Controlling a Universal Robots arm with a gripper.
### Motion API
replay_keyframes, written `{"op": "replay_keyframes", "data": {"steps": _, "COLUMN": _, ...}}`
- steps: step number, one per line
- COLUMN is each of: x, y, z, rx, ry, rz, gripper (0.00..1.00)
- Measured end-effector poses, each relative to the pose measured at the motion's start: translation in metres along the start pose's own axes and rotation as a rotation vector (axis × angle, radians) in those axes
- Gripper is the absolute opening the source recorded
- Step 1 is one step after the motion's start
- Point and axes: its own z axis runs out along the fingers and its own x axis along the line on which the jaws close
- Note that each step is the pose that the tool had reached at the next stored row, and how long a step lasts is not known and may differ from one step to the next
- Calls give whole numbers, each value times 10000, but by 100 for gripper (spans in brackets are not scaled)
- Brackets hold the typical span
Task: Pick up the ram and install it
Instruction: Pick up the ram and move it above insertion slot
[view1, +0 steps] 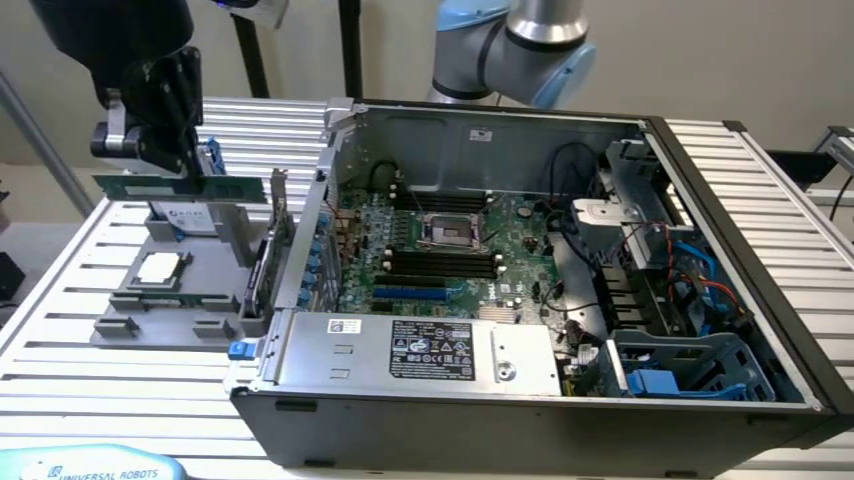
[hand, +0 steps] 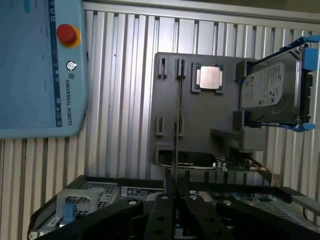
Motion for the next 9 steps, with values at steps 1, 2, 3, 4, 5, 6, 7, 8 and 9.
{"op": "replay_keyframes", "data": {"steps": 1, "x": 0, "y": -40, "z": -16, "rx": -1, "ry": -9, "rz": 0, "gripper": 14}}
{"op": "replay_keyframes", "data": {"steps": 2, "x": -1, "y": -81, "z": -28, "rx": -1, "ry": -20, "rz": 0, "gripper": 14}}
{"op": "replay_keyframes", "data": {"steps": 3, "x": -1, "y": -122, "z": -39, "rx": 0, "ry": -29, "rz": -1, "gripper": 14}}
{"op": "replay_keyframes", "data": {"steps": 4, "x": -1, "y": -164, "z": -47, "rx": 0, "ry": -38, "rz": -3, "gripper": 14}}
{"op": "replay_keyframes", "data": {"steps": 5, "x": -1, "y": -206, "z": -53, "rx": -1, "ry": -45, "rz": -3, "gripper": 14}}
{"op": "replay_keyframes", "data": {"steps": 6, "x": -2, "y": -247, "z": -57, "rx": -2, "ry": -52, "rz": -1, "gripper": 14}}
{"op": "replay_keyframes", "data": {"steps": 7, "x": -2, "y": -289, "z": -61, "rx": -4, "ry": -59, "rz": -1, "gripper": 14}}
{"op": "replay_keyframes", "data": {"steps": 8, "x": -2, "y": -334, "z": -64, "rx": -8, "ry": -65, "rz": -2, "gripper": 14}}
{"op": "replay_keyframes", "data": {"steps": 9, "x": -2, "y": -376, "z": -67, "rx": -13, "ry": -70, "rz": -3, "gripper": 14}}
